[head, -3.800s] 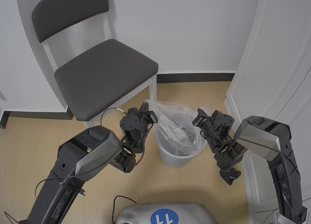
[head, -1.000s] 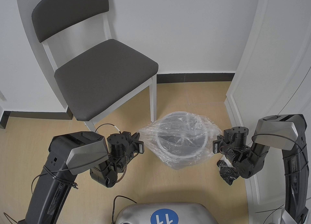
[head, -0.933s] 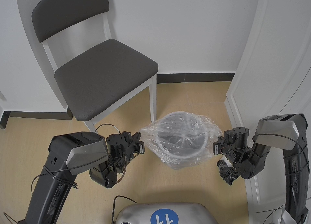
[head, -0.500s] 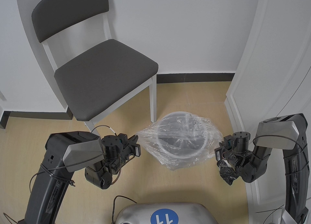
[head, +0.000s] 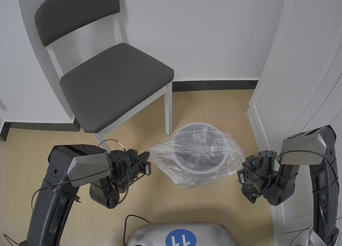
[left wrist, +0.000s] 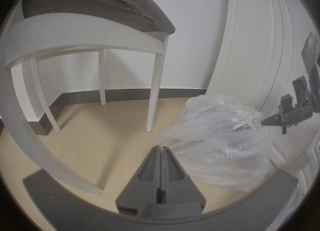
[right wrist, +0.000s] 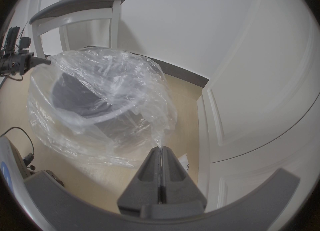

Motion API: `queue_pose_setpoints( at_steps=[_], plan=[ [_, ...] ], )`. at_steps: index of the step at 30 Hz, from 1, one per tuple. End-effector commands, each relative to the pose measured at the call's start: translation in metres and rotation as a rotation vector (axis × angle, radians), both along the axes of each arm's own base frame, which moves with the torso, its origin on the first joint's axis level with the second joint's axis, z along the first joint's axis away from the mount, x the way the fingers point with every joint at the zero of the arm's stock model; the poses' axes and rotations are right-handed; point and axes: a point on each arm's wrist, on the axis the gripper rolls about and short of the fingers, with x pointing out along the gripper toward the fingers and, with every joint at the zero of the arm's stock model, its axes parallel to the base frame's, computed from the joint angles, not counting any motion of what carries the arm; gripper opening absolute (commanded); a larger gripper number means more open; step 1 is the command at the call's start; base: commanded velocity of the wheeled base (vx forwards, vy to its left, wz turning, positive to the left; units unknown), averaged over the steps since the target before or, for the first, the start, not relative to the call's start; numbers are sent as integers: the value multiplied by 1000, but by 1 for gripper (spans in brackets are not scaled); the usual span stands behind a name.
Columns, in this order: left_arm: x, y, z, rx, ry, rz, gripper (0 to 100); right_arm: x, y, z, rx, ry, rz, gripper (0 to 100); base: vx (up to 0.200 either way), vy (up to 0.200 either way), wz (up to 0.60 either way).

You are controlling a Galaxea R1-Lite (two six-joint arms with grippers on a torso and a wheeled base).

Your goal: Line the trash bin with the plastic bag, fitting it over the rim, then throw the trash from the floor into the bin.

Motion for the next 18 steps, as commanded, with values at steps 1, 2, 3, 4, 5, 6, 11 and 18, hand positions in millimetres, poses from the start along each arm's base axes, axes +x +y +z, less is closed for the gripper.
queue_pose_setpoints(
  at_steps=[1,2,3,4,5,6,11,18],
  plan=[
    [5,9,-4,26,-11,19,0,2,-1,-12,-10,13,-1,0,0,0,0],
    [6,8,-3,23,-15,21,0,3,-1,-12,-10,9,0,0,0,0,0],
    [7,6,-2,19,-22,18,0,4,0,-12,-8,4,-1,0,0,0,0],
    [8,5,-1,17,-28,21,0,5,0,-12,-8,-2,-5,0,0,0,0],
    [8,4,0,14,-33,20,0,8,1,-10,-4,-19,-10,0,0,0,0],
    [8,4,0,14,-33,20,0,8,1,-10,-4,-19,-10,0,0,0,0],
    [11,-9,9,-11,-68,30,0,20,4,0,24,-104,-16,0,0,0,0],
    [1,-16,23,-29,-63,20,0,9,4,17,28,-127,-6,0,0,0,0]
  ],
)
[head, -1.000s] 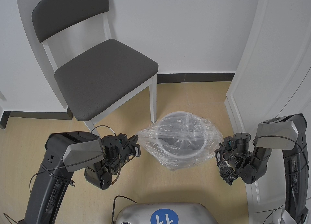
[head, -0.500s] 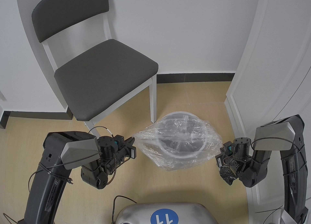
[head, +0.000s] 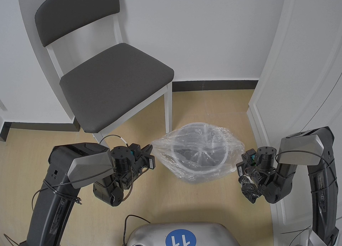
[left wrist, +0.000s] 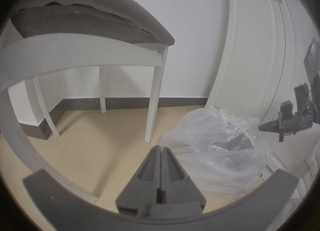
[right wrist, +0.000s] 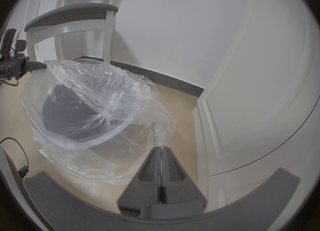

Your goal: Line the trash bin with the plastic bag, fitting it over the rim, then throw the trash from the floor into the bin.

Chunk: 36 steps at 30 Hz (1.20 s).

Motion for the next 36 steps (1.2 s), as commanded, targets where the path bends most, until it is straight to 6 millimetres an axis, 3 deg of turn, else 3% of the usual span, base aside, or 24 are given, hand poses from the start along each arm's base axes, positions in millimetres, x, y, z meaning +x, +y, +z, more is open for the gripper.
queue_pose_setpoints(
  at_steps=[1,9,10,14,25,26,30,34,36],
  plan=[
    [-7,-2,7,8,7,-13,0,-9,1,11,-1,-7,12,0,0,0,0],
    [-6,1,5,5,10,-8,0,-14,-3,7,-38,26,16,0,0,0,0],
    [-6,1,5,5,10,-8,0,-14,-3,7,-38,26,16,100,0,0,0],
    [-5,2,7,3,7,-7,0,-14,-6,15,-30,3,19,100,0,0,0],
    [-4,8,5,11,14,8,0,-13,-55,31,117,48,145,100,0,0,0],
    [-4,8,5,11,14,8,0,-13,-55,31,124,49,146,100,0,0,0],
    [-6,8,2,17,26,5,0,-12,-39,68,425,131,170,100,0,0,0],
    [-19,11,-3,73,60,-18,0,-7,-22,105,569,175,146,100,0,0,0],
    [-22,12,-4,102,61,-39,0,-7,-9,113,599,173,142,100,0,0,0]
  ],
)
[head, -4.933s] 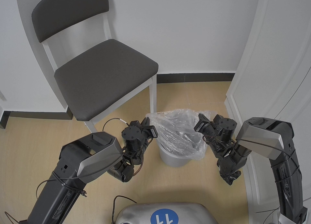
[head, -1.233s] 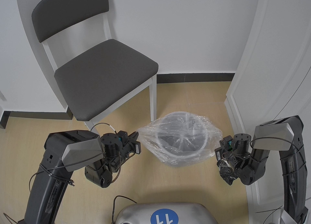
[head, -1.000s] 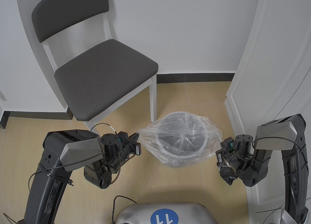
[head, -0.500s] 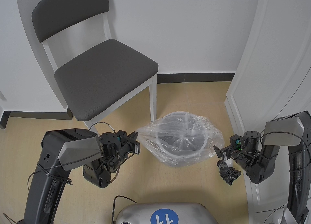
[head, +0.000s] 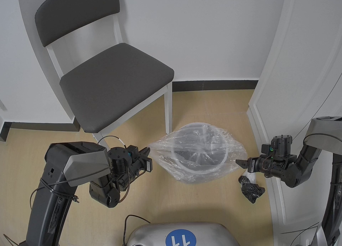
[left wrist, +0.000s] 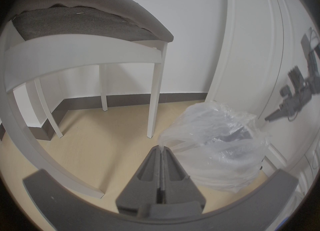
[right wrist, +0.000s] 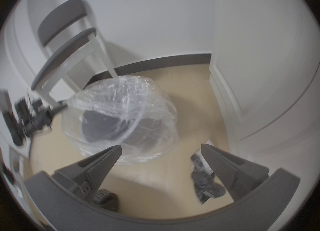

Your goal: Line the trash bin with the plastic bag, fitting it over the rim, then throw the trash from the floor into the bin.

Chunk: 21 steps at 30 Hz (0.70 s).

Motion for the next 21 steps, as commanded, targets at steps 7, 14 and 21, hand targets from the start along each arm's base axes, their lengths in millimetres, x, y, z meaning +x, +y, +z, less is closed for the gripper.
queue_pose_setpoints(
  at_steps=[7,14,21],
  plan=[
    [-12,3,-8,66,35,-43,0,3,94,72,71,-188,-93,100,0,0,0],
    [-13,3,-6,72,30,-43,100,1,146,49,122,-234,-104,100,0,0,0],
    [-36,10,28,106,21,-84,100,10,158,4,32,-193,-145,100,0,0,0]
  ],
)
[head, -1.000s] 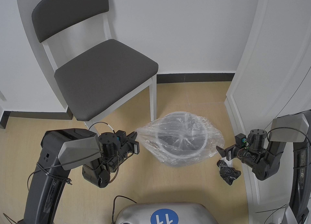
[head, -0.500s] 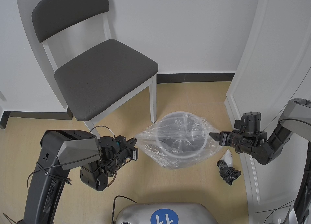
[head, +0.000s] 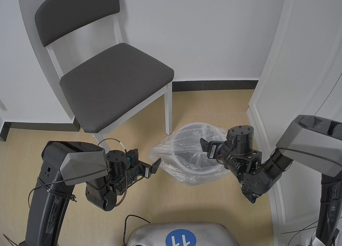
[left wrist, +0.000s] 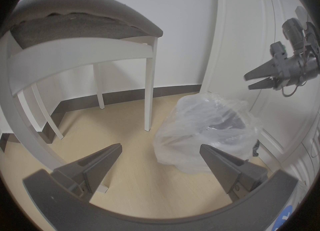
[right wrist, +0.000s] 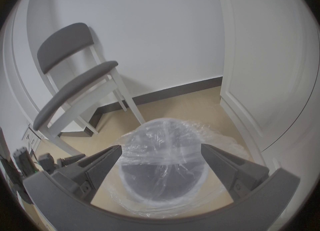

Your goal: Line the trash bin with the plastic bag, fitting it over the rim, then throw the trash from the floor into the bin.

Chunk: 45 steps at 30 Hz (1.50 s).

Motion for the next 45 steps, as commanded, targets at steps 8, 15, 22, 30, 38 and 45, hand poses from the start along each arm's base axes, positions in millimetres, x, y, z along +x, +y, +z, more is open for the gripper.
queue_pose_setpoints(
  at_steps=[8,15,22,30,38,45],
  plan=[
    [-31,10,44,44,-22,-88,100,8,17,-74,-231,73,-87,100,0,0,0],
    [-31,10,44,45,-21,-88,100,2,15,-79,-277,94,-92,100,0,0,0],
    [-30,10,44,44,-24,-88,100,-27,13,-82,-369,121,-13,100,0,0,0],
    [-29,10,43,44,-24,-88,100,-49,11,-101,-448,149,98,100,0,0,0],
    [-30,9,43,44,-24,-91,100,-52,12,-115,-465,176,116,100,0,0,0],
    [-29,8,44,42,-26,-93,100,-63,6,-68,-396,95,142,100,0,0,0]
  ],
)
